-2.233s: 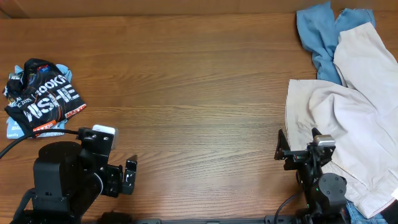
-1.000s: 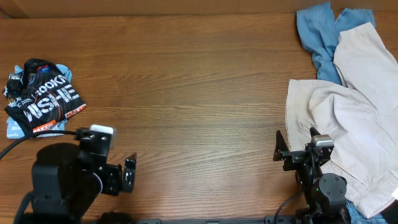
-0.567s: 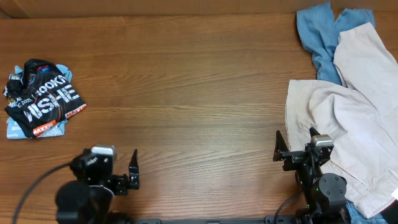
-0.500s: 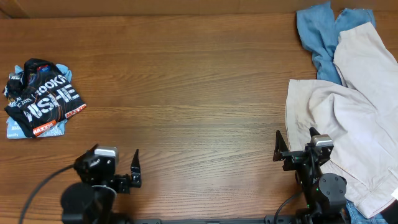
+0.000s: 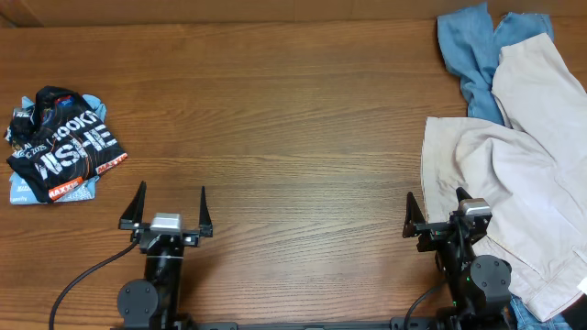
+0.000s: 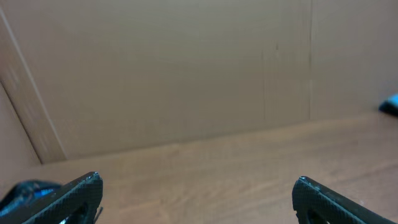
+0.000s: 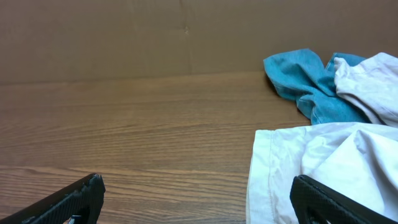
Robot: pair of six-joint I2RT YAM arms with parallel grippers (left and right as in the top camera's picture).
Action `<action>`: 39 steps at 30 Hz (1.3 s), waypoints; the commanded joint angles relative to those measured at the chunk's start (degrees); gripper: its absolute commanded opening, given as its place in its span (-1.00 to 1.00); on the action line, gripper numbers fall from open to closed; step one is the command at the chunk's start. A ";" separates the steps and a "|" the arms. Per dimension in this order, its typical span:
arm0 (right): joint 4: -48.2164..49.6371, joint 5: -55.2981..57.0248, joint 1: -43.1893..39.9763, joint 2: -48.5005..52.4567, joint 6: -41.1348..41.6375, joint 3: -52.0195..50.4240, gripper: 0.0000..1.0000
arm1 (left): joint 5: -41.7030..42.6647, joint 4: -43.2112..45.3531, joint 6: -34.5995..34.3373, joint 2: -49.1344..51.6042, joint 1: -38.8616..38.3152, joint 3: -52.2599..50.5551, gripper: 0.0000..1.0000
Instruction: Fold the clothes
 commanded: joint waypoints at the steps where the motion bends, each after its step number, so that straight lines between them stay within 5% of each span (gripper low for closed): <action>1: 0.31 0.13 -0.35 -0.68 -0.17 0.07 1.00 | 0.11 -1.11 2.45 -0.68 0.35 -0.83 1.00; 7: 0.31 0.13 -0.35 -0.68 -0.17 0.07 1.00 | -0.26 -11.28 2.43 -0.55 0.35 -0.81 1.00; 39: 0.31 0.13 -0.35 -0.68 -0.17 0.07 1.00 | -0.31 -11.17 2.47 -0.07 0.35 -0.79 1.00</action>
